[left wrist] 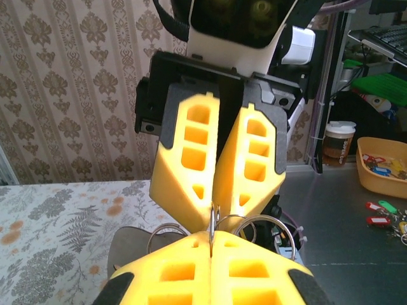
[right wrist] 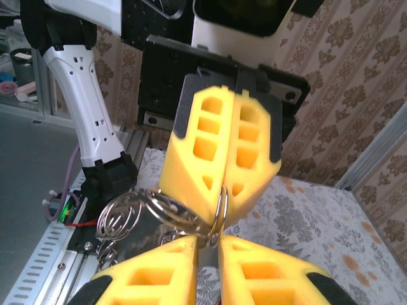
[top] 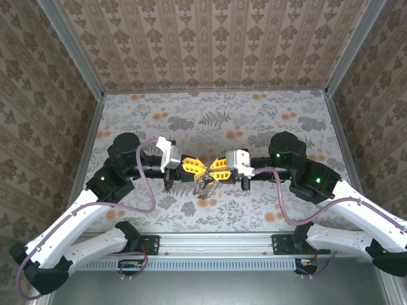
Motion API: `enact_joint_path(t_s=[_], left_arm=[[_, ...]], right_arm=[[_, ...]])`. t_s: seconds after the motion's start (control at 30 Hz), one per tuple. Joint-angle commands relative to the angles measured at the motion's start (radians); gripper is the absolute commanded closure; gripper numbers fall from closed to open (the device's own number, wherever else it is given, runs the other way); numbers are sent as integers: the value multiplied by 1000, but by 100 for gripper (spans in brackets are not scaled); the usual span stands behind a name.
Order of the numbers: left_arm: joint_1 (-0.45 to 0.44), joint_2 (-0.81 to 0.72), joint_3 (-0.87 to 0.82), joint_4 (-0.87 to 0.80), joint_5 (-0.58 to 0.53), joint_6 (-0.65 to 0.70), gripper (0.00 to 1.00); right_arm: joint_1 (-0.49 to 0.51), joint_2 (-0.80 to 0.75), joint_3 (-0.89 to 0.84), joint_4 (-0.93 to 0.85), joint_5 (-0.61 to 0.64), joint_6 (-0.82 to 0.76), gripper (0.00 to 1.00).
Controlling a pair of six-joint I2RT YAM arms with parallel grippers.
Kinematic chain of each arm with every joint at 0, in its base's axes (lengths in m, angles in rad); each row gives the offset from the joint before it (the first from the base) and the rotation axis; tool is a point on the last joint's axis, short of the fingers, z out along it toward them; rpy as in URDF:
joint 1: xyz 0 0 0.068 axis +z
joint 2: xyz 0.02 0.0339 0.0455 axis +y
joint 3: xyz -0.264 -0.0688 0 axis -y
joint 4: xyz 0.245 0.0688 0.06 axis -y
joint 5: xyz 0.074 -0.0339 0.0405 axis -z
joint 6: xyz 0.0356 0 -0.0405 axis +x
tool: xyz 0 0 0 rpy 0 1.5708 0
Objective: Put the keys on the keyring
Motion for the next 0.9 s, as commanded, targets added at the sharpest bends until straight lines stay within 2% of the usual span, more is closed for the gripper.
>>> enact_joint_path(t_s=[0.0, 0.13, 0.27, 0.37, 0.43, 0.5, 0.57, 0.7, 0.87], left_arm=[[-18, 8, 8, 15, 0, 14, 100], [-29, 15, 20, -12, -8, 30, 100], [-30, 10, 20, -11, -17, 29, 100], [-31, 15, 37, -58, -45, 41, 100], [-38, 27, 101, -233, -125, 126, 98], [-59, 38, 181, -426, -248, 213, 80], [-74, 43, 229, -535, -356, 260, 68], [-108, 71, 291, -644, -473, 317, 66], [-150, 119, 310, -625, -533, 353, 66]], right_arm=[[6, -5, -5, 49, -40, 28, 82], [6, 11, 2, 49, -21, 35, 85], [5, 30, 13, 28, 7, 30, 99], [5, 32, 21, 10, 51, 16, 100], [5, 27, 29, -17, 91, -2, 100], [5, 31, 50, -67, 146, -24, 100], [6, 43, 71, -118, 182, -48, 100], [6, 71, 101, -164, 201, -63, 100], [12, 105, 131, -188, 200, -74, 100]])
